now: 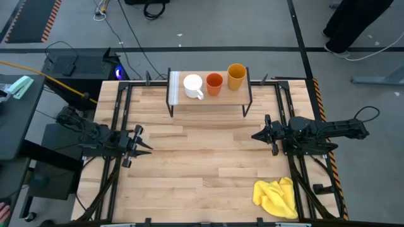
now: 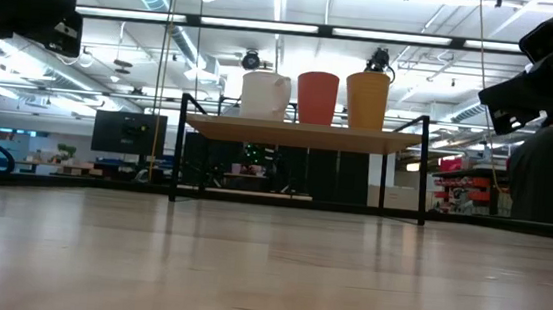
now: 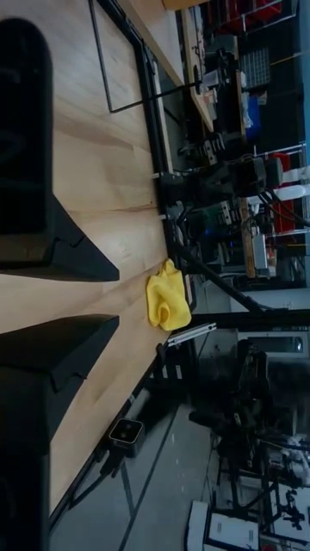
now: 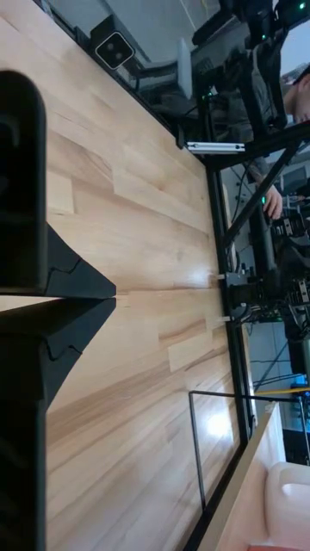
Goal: Stack small to large cups/mugs on shelf
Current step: Return to Home Position
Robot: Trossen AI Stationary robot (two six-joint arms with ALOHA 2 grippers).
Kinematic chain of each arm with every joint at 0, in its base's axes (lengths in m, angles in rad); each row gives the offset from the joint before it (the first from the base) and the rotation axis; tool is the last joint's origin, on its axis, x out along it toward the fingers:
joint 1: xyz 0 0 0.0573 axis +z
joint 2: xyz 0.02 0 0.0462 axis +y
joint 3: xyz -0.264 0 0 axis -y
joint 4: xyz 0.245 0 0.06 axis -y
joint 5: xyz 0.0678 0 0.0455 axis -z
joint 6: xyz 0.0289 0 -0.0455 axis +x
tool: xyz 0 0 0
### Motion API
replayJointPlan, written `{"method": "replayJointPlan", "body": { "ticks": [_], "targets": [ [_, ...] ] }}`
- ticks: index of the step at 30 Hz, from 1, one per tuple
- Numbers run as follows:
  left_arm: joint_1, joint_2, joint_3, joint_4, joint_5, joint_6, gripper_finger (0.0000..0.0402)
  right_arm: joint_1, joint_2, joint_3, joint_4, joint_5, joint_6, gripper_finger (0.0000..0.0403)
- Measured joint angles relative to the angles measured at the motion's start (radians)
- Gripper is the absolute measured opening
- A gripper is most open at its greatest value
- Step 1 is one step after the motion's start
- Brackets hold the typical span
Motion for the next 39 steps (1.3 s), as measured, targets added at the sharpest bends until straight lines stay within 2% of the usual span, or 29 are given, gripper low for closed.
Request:
{"method": "replayJointPlan", "body": {
  "ticks": [39],
  "targets": [
    [0.000,0.000,0.000,0.000,0.000,0.000,0.0081,0.000,0.000,0.000,0.000,0.000,0.000,0.0015]
  ]
}}
